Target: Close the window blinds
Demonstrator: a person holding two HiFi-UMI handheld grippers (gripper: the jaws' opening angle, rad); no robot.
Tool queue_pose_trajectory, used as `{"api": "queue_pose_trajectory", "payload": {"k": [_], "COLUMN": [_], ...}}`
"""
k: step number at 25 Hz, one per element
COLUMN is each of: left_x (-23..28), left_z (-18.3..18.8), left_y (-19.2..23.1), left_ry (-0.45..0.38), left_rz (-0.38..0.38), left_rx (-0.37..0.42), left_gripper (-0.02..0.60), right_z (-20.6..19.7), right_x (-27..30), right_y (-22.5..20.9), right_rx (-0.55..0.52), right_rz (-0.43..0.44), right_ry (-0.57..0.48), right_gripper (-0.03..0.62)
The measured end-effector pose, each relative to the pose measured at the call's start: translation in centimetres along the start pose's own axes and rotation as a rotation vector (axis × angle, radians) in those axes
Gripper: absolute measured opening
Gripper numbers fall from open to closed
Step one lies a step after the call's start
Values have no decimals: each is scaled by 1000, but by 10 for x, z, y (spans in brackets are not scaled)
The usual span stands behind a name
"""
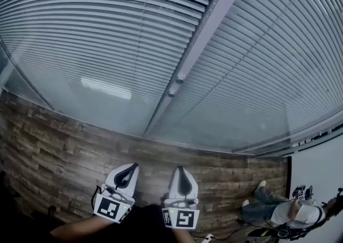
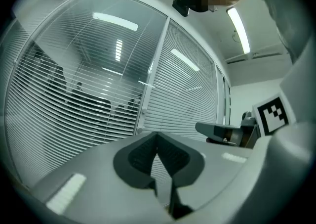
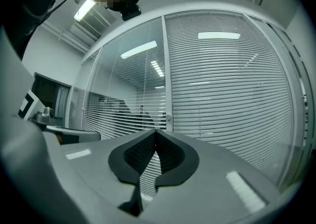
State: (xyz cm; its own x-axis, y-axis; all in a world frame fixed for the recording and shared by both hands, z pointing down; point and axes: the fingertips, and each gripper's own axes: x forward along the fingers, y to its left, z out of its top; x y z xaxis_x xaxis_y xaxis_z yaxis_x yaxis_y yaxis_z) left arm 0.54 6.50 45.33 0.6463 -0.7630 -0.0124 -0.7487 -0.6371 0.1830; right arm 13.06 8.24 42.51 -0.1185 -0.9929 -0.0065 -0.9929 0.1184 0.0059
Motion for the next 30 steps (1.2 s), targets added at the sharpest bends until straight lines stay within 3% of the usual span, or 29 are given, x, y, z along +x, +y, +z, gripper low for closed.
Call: {"api": "queue_pose_trajectory", "payload": {"k": [6, 9, 14, 18, 21, 24, 30], "left_x": [20, 28, 44, 65, 75, 90, 112], "left_z": [11, -4, -12, 3, 5, -5, 33], "left_y": [5, 7, 13, 20, 19, 17, 28], "left_ry": [-30, -23, -37, -15, -24, -31, -50], "left_rz": [-27, -38, 0, 26, 22, 2, 29], "left_rx": [17, 33, 27, 39, 37, 51, 41], "left_gripper": [-2, -2, -2, -2, -2, -2, -2], "right_z": [0, -17, -27, -6, -7, -18, 13], "right_x": [24, 40, 62, 92, 111, 135, 188], "right_y": [-2, -7, -16, -31, -35, -43, -56], "right_rx": [-25, -26, -43, -65, -61, -56, -88], "right_rz": [10, 16, 55, 60, 66, 63, 67], "right_ry": [25, 39, 41, 26, 33, 36, 59], "right_gripper": [2, 3, 3, 5, 71, 78, 100]}}
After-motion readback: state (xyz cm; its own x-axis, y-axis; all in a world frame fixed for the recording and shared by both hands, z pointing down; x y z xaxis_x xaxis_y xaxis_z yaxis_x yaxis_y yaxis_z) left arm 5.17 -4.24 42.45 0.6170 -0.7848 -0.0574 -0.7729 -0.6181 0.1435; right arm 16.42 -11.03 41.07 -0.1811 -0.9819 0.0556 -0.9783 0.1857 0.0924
